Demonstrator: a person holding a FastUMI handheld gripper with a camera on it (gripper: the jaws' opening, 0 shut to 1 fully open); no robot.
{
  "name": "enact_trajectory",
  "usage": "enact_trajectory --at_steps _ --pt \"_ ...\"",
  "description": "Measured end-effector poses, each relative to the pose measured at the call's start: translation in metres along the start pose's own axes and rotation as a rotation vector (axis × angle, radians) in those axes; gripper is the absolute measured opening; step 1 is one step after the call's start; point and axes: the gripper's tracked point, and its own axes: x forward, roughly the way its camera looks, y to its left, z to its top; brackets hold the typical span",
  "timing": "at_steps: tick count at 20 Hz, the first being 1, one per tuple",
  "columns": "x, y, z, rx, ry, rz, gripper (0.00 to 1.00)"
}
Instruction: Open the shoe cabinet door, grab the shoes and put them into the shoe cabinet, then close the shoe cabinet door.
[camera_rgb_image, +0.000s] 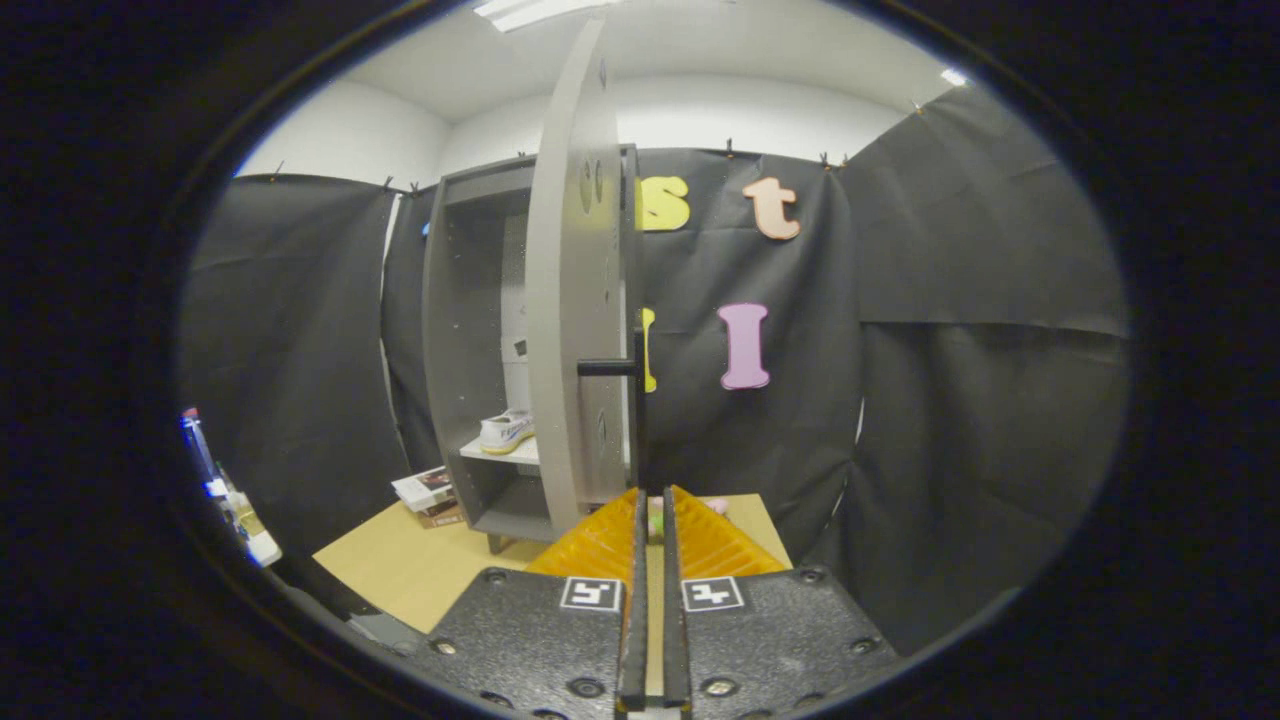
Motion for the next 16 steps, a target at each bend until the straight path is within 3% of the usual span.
enact_trajectory --at_steps 1,6,10,16 --pt "-0.010 -0.003 -0.001 -0.003 -0.008 -0.028 0.16" --pt "-0.041 0.031 -0.021 -0.003 -0.028 -0.096 0.74" --pt "-0.021 0.090 -0.078 0.006 0.065 -0.069 0.80" --pt "0.032 0.171 -0.195 -0.001 0.238 0.020 0.81"
